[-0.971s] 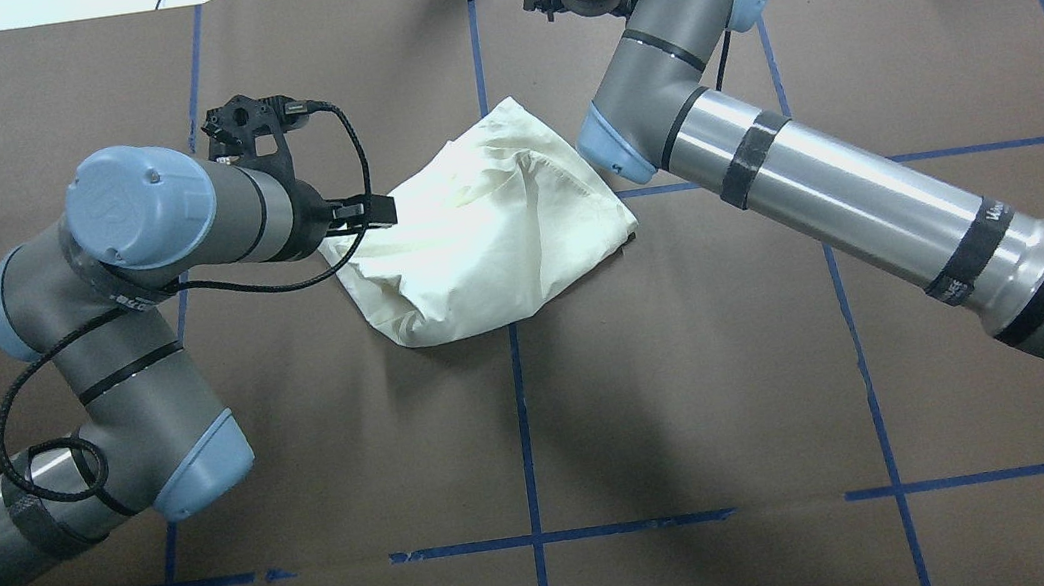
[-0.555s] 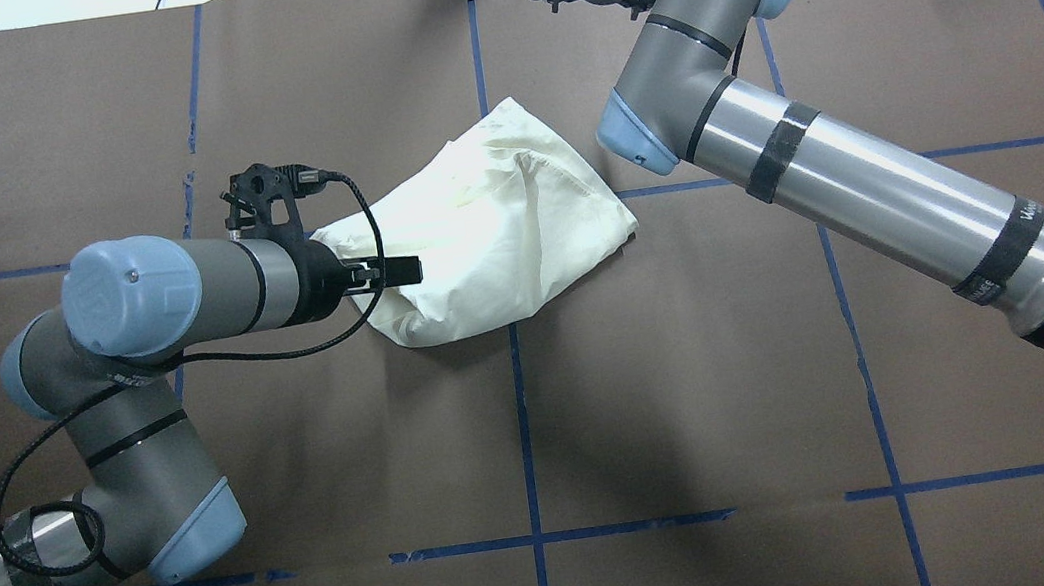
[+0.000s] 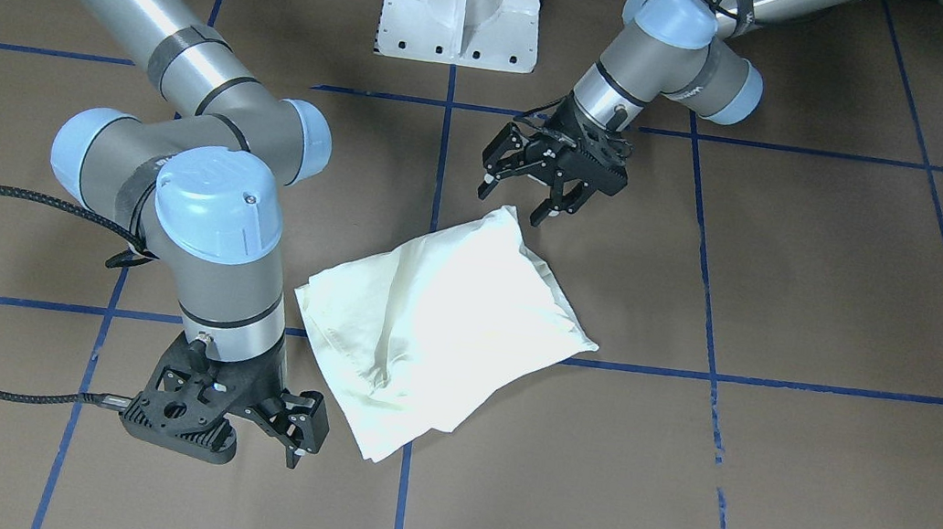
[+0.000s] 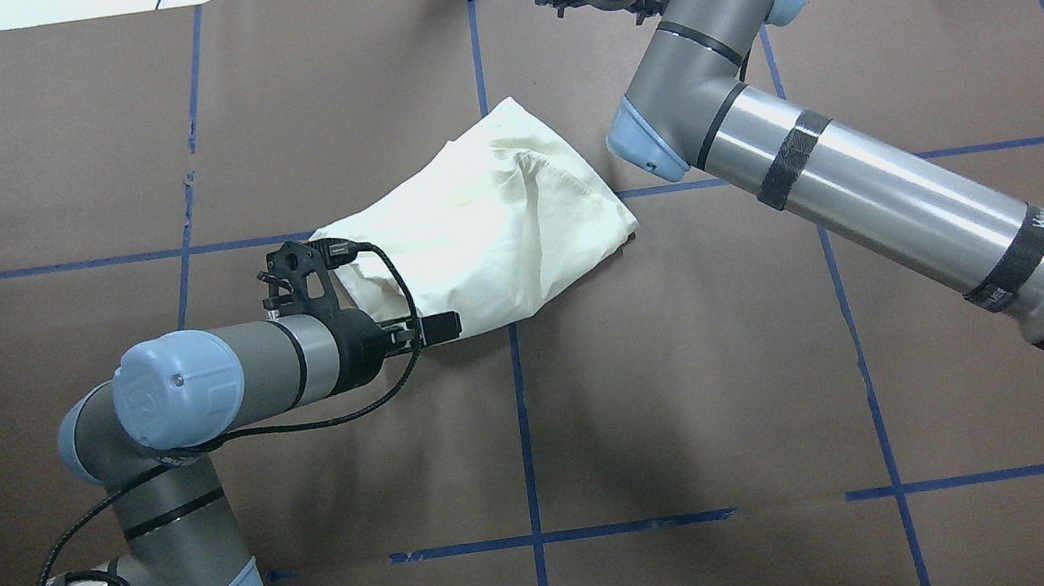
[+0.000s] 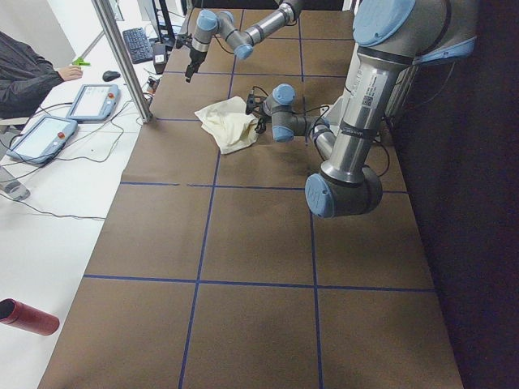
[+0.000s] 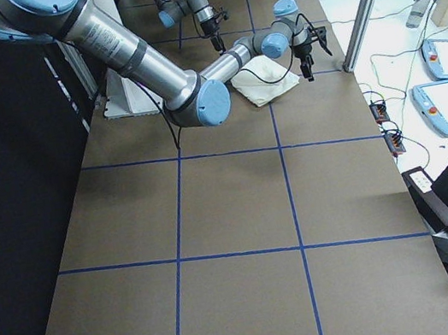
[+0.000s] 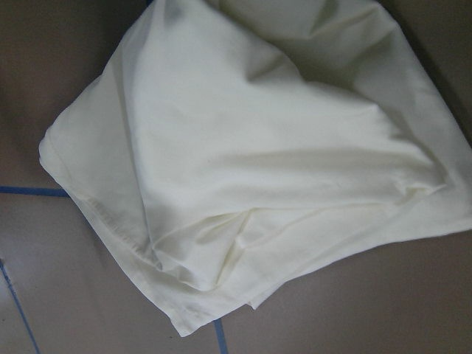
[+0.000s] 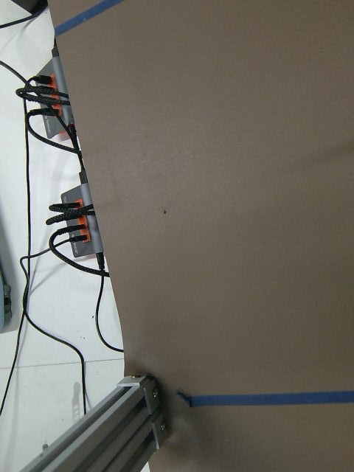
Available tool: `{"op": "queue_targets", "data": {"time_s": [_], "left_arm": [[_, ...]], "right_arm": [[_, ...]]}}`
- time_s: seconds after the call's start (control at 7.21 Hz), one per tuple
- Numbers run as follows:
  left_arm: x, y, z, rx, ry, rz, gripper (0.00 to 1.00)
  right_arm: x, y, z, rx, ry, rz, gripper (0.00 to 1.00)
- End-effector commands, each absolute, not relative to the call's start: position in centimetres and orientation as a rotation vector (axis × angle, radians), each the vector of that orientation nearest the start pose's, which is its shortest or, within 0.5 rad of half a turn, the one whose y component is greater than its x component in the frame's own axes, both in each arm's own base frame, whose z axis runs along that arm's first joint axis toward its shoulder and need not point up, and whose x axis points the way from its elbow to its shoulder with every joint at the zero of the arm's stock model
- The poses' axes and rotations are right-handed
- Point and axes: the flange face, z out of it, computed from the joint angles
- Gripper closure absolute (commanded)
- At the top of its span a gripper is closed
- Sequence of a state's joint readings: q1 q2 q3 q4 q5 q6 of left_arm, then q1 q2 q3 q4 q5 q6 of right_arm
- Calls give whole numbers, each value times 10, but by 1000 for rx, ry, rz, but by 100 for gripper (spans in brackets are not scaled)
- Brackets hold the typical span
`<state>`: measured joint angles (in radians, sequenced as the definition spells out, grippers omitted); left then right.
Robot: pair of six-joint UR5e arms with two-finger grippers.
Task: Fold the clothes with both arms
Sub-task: 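Grasp the bundle's corner nearest the robot with the left gripper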
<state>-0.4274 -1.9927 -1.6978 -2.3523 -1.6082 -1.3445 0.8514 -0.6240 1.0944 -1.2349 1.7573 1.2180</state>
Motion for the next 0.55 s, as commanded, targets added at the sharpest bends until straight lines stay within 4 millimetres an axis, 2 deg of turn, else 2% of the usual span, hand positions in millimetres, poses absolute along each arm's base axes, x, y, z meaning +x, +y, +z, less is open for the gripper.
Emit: {"op": "queue_targets", "data": {"time_s": [0.0, 0.42], "left_arm": [[533, -368, 277, 398, 1261, -159, 10], [545, -366, 275, 404, 1256, -160, 10]], "right_arm": [[-463, -703, 230, 312, -766, 395, 0], [-464, -702, 230, 312, -766, 392, 0]]}}
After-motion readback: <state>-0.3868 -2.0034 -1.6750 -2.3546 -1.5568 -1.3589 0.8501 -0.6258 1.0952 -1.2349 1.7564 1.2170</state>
